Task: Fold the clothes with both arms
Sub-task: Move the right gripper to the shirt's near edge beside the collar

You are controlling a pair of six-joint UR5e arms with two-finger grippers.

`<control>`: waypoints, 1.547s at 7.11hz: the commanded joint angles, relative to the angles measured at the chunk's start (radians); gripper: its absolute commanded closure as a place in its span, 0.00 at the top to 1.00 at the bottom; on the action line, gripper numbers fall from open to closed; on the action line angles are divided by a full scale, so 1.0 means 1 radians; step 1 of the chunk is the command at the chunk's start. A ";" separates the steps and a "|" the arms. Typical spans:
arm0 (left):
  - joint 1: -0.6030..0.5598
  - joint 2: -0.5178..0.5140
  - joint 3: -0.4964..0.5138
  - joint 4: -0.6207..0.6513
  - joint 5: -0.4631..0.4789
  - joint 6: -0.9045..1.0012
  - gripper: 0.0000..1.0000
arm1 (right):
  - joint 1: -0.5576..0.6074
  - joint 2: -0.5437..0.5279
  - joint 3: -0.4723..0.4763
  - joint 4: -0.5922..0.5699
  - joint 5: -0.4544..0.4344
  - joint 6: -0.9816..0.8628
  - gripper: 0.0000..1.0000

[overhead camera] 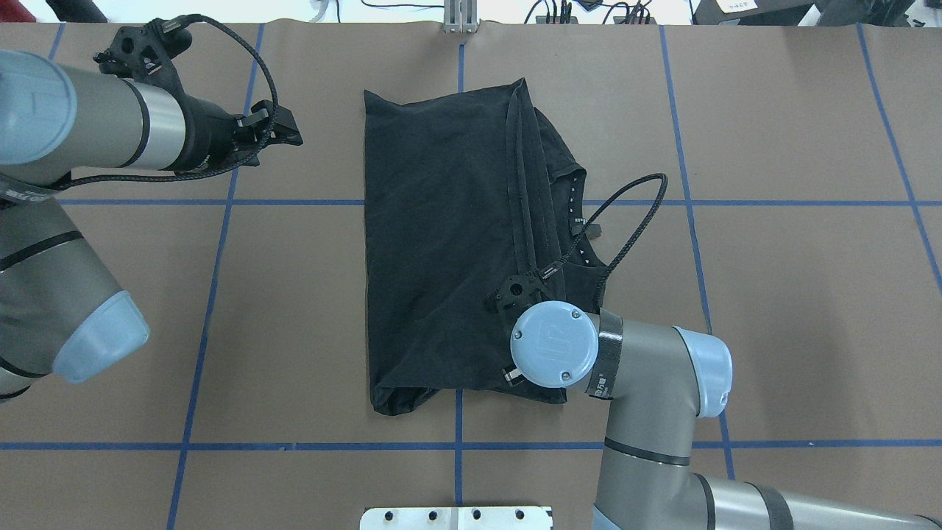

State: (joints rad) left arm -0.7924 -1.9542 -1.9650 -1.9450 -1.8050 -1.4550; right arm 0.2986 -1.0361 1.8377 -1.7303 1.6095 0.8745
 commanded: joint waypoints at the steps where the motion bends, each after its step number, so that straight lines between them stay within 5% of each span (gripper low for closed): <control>1: 0.002 -0.002 -0.005 0.000 -0.001 -0.005 0.73 | -0.002 0.004 -0.006 0.000 -0.013 -0.005 0.22; 2: 0.002 0.000 -0.009 0.001 -0.001 -0.005 0.73 | -0.002 0.004 -0.008 0.000 -0.011 -0.005 0.00; 7: 0.004 0.001 -0.034 0.003 0.001 -0.037 0.73 | 0.011 -0.008 0.081 -0.095 -0.013 0.007 0.00; 11: 0.007 0.000 -0.040 0.005 0.003 -0.056 0.73 | -0.088 -0.097 0.115 -0.100 -0.095 0.273 0.00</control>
State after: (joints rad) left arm -0.7858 -1.9541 -2.0028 -1.9417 -1.8026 -1.5076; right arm 0.2217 -1.1208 1.9472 -1.8318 1.5257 1.1023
